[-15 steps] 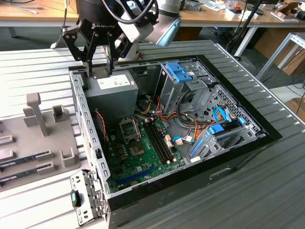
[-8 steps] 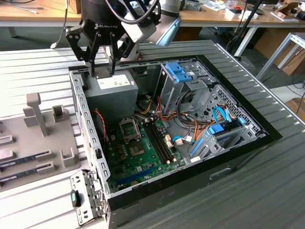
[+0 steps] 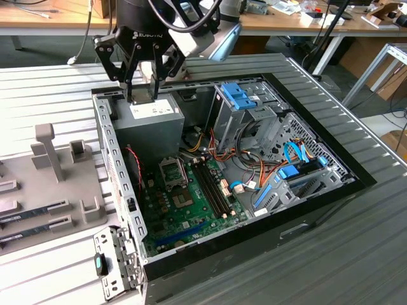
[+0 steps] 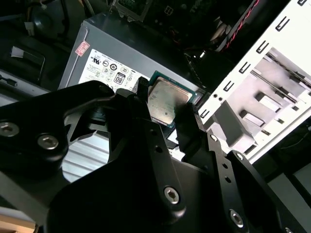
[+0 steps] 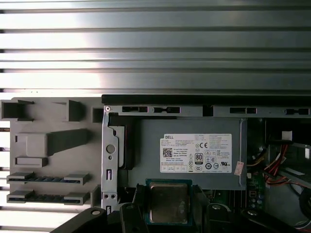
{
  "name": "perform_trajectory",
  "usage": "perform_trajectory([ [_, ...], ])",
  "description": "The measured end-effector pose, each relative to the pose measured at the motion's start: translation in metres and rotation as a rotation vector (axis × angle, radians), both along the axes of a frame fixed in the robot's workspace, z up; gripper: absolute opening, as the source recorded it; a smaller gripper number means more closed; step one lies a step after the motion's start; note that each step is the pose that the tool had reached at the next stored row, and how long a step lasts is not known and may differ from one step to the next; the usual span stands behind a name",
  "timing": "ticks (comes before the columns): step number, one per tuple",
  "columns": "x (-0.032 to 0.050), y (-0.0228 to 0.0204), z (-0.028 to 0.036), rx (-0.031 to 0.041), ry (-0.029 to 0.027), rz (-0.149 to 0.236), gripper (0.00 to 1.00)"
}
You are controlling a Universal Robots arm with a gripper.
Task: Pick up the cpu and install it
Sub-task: 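Pick up the cpu and move it towards the insertion slot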
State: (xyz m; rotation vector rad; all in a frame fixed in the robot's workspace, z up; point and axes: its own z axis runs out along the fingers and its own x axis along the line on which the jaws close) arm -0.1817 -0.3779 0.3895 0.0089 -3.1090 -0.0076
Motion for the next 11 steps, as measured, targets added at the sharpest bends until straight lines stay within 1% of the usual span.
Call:
perform_trajectory([
  [11,0.0103,0.0000,-0.0009,0.0000,0.0000,0.000,0.47],
])
